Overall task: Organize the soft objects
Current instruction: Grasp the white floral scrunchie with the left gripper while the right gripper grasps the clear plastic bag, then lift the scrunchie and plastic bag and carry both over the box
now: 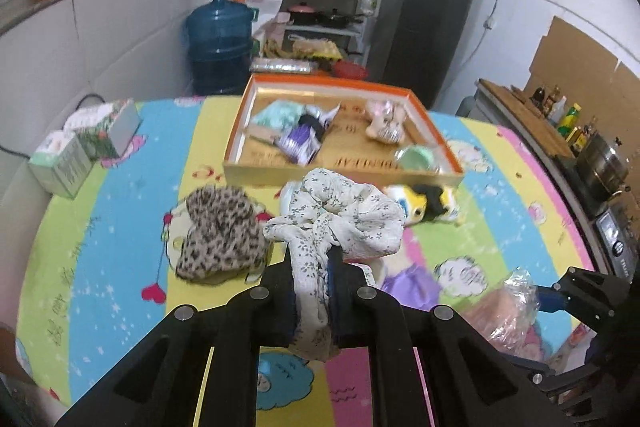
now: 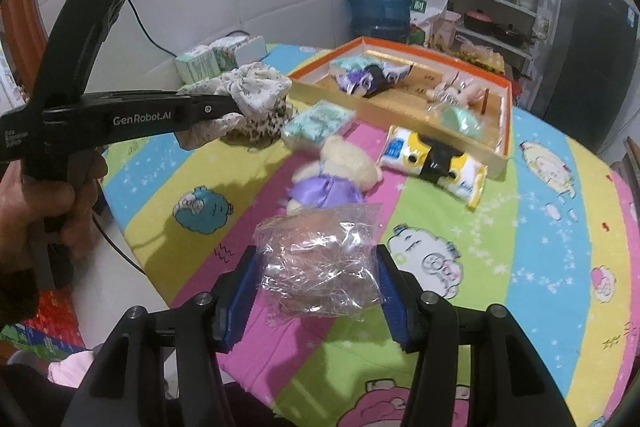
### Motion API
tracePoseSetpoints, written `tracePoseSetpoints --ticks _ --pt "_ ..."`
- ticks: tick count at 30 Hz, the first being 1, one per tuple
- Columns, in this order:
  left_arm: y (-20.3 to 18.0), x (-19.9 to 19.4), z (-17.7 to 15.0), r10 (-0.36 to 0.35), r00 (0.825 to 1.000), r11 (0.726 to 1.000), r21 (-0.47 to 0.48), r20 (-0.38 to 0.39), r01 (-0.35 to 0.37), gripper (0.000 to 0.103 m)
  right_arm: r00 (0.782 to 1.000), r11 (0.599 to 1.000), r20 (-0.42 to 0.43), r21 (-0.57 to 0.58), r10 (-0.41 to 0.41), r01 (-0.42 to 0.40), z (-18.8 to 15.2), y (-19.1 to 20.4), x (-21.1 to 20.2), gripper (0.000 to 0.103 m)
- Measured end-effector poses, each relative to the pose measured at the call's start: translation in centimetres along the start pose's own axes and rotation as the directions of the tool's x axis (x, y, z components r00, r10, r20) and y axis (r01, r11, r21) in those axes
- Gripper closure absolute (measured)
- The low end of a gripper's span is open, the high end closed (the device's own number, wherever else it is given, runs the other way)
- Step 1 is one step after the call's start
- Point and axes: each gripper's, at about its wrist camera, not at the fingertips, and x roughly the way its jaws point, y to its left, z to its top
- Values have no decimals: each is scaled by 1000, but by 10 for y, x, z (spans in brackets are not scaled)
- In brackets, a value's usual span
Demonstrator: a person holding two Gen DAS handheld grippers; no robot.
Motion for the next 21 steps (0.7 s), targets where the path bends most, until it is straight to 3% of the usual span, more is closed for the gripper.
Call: tracePoseSetpoints --ticks 7,21 --pt "-11 -13 35 1 999 1000 16 43 -2 91 997 1000 72 -13 -26 27 31 -6 -31 47" --pt "-27 -8 120 15 995 998 58 102 -21 91 970 995 223 -16 -97 103 135 -25 -72 48"
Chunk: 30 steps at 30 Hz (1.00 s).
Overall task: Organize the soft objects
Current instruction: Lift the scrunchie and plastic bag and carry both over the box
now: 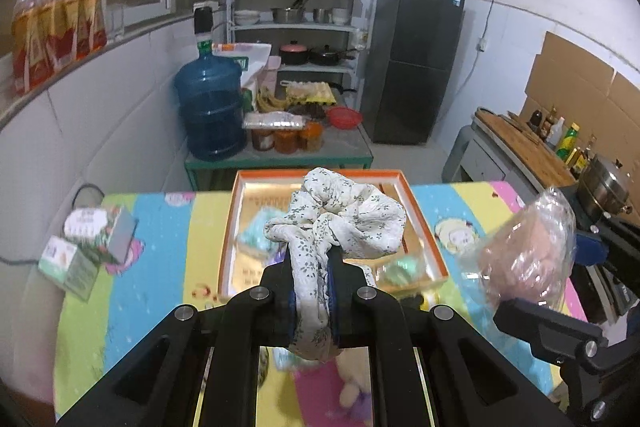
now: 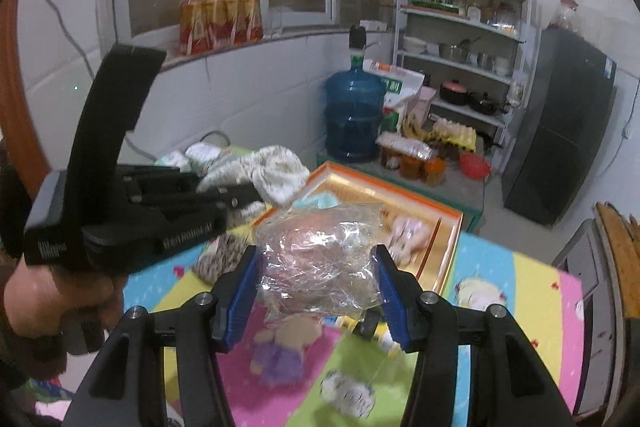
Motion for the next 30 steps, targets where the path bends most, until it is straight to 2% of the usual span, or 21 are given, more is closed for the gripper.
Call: tracePoseSetpoints --ticks 8,14,22,30 --pt "0 13 44 7 1000 1000 16 26 -8 91 999 999 35 24 -42 41 46 -17 11 48" --pt "1 27 65 14 999 999 29 36 -15 91 996 997 52 30 -70 68 69 -27 16 48" --pt "7 52 73 22 999 999 39 25 -23 91 995 994 43 59 -94 91 81 -43 33 48" --pt "9 86 69 34 999 997 65 -7 -34 91 994 989 -7 91 -113 113 80 -56 69 48"
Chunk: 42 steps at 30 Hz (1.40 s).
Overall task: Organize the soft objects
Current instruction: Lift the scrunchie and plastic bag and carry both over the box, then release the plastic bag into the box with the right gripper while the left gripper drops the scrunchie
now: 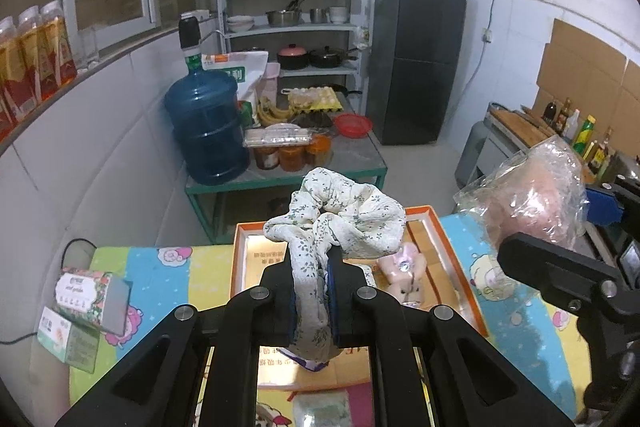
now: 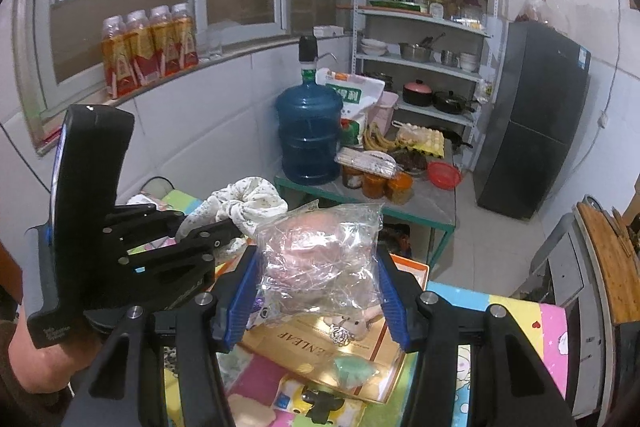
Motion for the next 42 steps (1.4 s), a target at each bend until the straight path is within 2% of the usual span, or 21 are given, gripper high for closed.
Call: tracePoseSetpoints --ticks 13,42 --pt "5 63 -18 -6 996 1000 3 -85 7 91 993 998 -114 50 -21 27 -25 -14 72 48" --pt "6 138 -40 2 984 1000 29 -177 4 91 973 991 -219 94 -74 96 -58 -32 140 48"
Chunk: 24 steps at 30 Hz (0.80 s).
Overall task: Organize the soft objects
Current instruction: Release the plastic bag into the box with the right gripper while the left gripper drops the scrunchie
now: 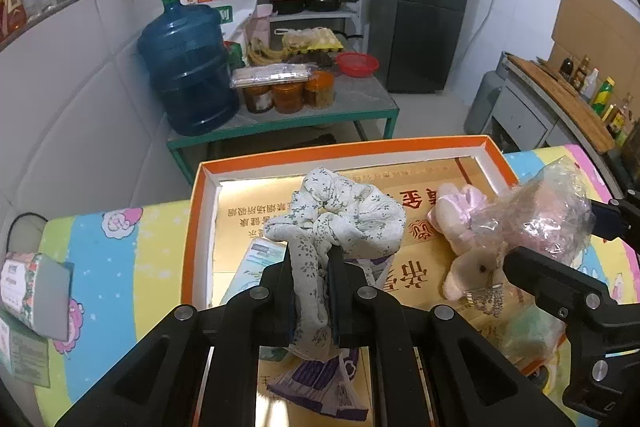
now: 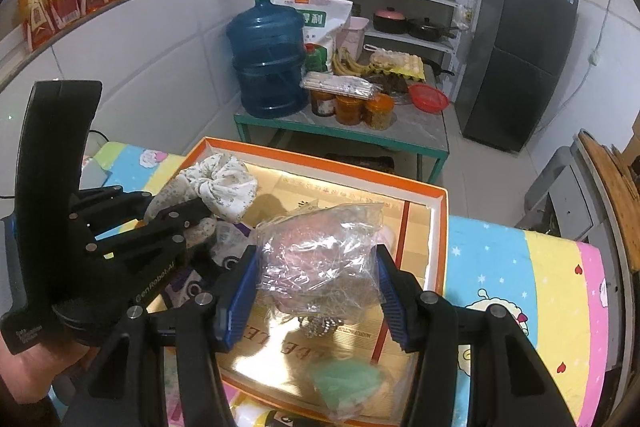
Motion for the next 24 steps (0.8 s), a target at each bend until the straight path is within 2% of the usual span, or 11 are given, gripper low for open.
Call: tracePoseSetpoints --ticks 11,14,17,19,24 --pt "-10 24 -4 -2 1000 1000 15 -29 2 89 999 1000 -31 13 -15 16 -11 -11 20 48" --pt "-9 27 -3 -2 1000 1000 5 -29 3 83 999 1000 -36 16 -23 23 -16 -12 25 48" --pt "-8 30 -3 -1 999 1000 -1 -32 1 72 999 999 -32 11 -34 35 -18 -11 27 47" --pt "-9 32 -4 -1 999 1000 1 -37 1 56 999 999 -31 2 -44 44 -18 -9 28 46" --pt "-13 34 -7 4 999 1000 16 -36 -3 34 998 998 -27 -4 -59 59 -18 -6 29 44"
